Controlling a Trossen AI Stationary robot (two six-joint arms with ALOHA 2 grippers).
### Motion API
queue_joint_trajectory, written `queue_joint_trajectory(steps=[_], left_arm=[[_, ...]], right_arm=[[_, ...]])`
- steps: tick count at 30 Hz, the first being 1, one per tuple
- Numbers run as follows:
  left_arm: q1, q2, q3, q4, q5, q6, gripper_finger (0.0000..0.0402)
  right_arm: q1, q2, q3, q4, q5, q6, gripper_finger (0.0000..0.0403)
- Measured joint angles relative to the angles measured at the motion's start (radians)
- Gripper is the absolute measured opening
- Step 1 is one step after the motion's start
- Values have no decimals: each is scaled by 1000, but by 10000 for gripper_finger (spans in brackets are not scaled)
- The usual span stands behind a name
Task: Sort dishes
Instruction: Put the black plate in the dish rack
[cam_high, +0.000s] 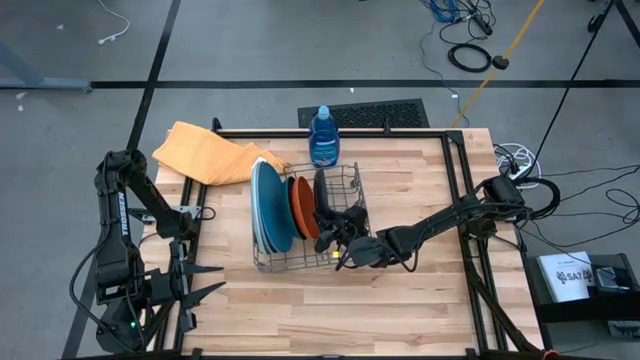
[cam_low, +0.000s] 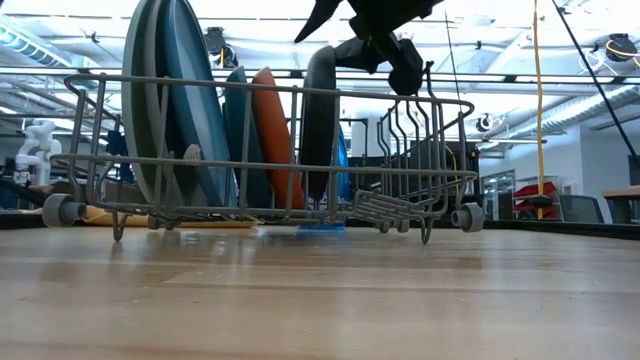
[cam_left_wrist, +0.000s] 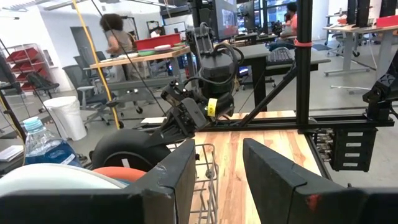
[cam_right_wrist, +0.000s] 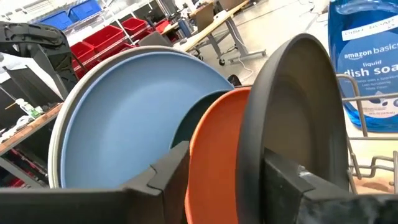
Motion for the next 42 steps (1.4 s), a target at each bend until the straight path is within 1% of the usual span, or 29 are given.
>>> queue_joint_trajectory(steps=[6,12,16,24,31,35,42], left_arm=[[0,0,0,0,0,0,136],[0,0,0,0,0,0,136],[0,0,0,0,0,0,136],[0,0,0,0,0,0,136],[0,0,0,0,2,0,136],[0,0,0,0,6,0,136],[0,0,0,0,8,0,136]], right_arm=[[1,0,0,9,1,-15,164],[4,-1,0,105,1,-140,164],[4,-8,0,122,3,-188,164],[5,-11,1,109,6,-187,164],[8,-11,1,111,35,-206,164],[8,-13,2,92,37,-179,164],[31,-13,2,85,100,-160,164]])
